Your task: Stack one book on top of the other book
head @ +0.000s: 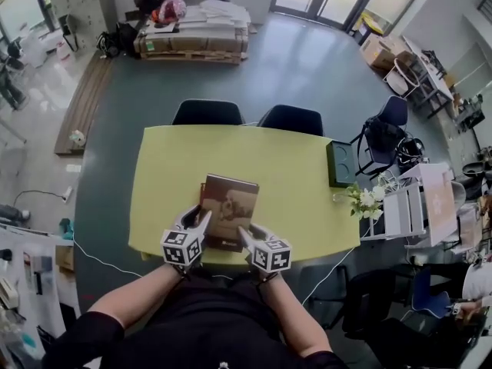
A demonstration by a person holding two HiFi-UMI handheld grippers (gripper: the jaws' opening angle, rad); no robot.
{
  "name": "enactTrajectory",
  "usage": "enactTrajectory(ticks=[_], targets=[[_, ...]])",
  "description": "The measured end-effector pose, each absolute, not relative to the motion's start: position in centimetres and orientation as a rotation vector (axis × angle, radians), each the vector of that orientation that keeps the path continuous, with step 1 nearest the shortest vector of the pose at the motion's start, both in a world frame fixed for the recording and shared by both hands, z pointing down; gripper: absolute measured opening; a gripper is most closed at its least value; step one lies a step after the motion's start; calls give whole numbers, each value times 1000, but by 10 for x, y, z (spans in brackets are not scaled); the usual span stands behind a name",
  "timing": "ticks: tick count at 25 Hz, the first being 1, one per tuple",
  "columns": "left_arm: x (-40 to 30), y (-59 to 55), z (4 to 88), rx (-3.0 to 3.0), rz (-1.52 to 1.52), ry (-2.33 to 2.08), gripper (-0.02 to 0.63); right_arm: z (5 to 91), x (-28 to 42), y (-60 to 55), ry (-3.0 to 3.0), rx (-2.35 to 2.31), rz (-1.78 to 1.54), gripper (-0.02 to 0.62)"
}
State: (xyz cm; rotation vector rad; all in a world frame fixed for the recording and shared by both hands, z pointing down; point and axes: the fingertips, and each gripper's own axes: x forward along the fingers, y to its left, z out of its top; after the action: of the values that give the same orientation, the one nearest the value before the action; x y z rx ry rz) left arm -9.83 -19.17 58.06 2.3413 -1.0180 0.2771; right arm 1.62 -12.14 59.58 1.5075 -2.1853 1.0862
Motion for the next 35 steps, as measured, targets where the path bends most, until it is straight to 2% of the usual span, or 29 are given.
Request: enactTrajectory(ticks=[7,35], targets=[[-119,-205,613,2246,285,-1035,161,621,-1,-141,-2158,1436,1101,129],[-113,-232,754,2026,430,-1049,161,755,9,-174,-2016,1267,1304,128]])
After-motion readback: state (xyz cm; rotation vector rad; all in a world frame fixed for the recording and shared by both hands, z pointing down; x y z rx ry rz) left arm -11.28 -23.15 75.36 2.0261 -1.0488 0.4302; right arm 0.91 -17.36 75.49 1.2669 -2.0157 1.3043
